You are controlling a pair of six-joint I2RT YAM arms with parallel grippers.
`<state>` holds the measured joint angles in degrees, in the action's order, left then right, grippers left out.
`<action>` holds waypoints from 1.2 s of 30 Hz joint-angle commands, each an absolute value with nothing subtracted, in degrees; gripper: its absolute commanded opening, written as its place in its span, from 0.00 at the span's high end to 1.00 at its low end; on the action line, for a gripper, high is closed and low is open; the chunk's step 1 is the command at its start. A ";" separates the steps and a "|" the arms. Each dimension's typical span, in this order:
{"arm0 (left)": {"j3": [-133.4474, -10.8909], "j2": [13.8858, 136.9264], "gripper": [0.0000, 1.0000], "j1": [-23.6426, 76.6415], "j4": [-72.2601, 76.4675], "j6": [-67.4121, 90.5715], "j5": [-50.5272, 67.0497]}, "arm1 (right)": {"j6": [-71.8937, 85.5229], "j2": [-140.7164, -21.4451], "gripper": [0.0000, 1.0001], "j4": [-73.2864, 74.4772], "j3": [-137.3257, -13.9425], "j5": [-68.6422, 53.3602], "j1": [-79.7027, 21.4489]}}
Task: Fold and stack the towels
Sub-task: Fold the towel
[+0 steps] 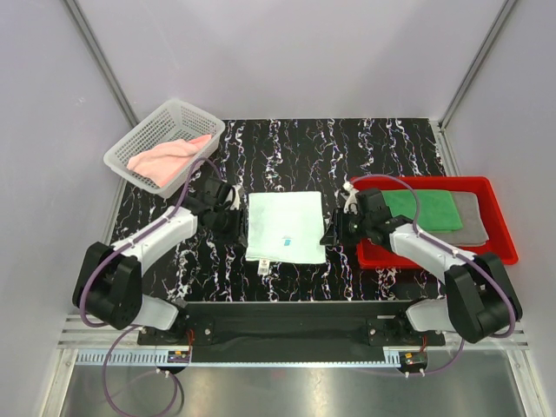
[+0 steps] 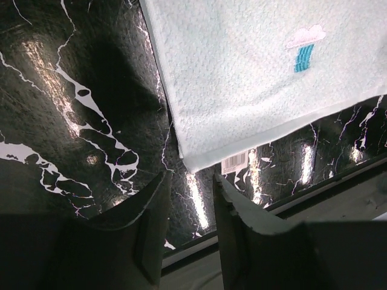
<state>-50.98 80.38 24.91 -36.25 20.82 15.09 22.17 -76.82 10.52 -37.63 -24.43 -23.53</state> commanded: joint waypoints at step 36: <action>-62.21 87.70 0.63 17.95 -28.04 24.79 10.28 | 17.76 -94.20 0.64 22.32 -63.79 -3.52 -26.37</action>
